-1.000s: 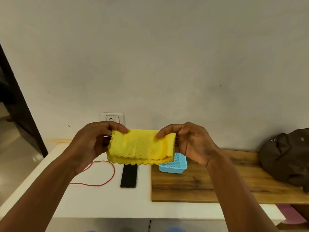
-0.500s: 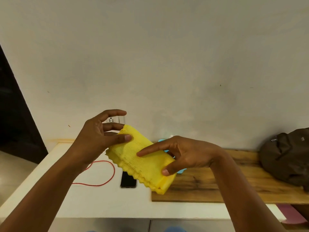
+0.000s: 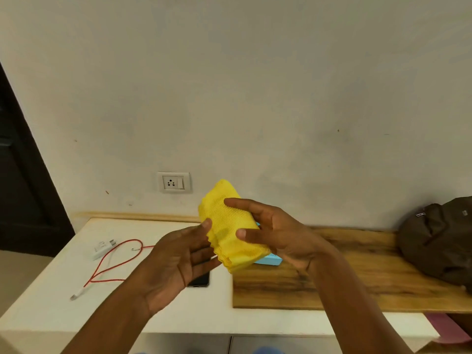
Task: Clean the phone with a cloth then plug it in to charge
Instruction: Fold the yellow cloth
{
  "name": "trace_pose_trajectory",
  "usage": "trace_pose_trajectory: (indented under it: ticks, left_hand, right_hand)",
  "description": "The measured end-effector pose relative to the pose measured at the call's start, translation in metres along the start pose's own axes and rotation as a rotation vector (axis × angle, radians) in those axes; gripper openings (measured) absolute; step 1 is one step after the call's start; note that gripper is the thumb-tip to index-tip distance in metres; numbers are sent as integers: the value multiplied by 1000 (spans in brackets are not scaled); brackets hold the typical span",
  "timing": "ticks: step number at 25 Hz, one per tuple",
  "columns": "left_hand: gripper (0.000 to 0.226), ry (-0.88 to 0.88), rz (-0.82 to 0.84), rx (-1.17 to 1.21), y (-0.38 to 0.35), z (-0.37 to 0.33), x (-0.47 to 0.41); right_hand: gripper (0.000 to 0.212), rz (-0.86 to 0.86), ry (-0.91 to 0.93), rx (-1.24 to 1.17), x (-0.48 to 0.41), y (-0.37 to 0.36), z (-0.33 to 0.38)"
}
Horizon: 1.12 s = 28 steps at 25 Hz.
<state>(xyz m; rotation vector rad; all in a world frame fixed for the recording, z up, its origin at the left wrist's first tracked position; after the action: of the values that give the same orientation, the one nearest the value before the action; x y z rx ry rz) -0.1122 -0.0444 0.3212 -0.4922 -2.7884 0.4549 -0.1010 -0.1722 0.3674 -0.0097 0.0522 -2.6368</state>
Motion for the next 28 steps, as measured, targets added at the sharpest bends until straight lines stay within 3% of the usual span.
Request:
trace_pose_trajectory:
  ticks: [2, 7, 11, 15, 17, 19, 21, 28]
  left_hand:
    - [49, -100, -44, -76, 1, -10, -3]
    - [40, -143, -148, -137, 17, -22, -10]
    - [21, -109, -118, -141, 14, -22, -11]
    - [31, -415, -121, -308, 8, -58, 0]
    - [33, -526, -142, -398, 3, -71, 7]
    - [54, -549, -170, -471, 3, -75, 8]
    - [58, -589, -179, -528, 1, -80, 8]
    - [47, -807, -378, -888, -9, -96, 18]
  right_hand:
    - [50, -101, 10, -71, -2, 6, -3]
    - [71, -209, -18, -117, -3, 18, -2]
    - [57, -195, -31, -81, -4, 17, 0]
    - [29, -171, 205, -9, 0, 14, 29]
    - [36, -170, 254, 21, 1, 12, 36]
    - [41, -174, 247, 22, -1, 11, 34]
    - [39, -171, 239, -6, -3, 11, 30]
    - [33, -150, 67, -222, -11, 12, 11]
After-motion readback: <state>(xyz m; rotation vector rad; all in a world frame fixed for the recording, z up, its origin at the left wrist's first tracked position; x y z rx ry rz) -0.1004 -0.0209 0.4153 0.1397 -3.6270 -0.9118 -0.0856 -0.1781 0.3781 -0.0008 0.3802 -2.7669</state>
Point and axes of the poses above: each hand's wrist, its own x-axis away from the middle knuckle, its own y-axis out of the back of the hand, z = x × y, the point moved 9 cm from there along -x, towards the middle knuckle, and after that the axes turned 11 degrees about -x, right-handed, at the moved point
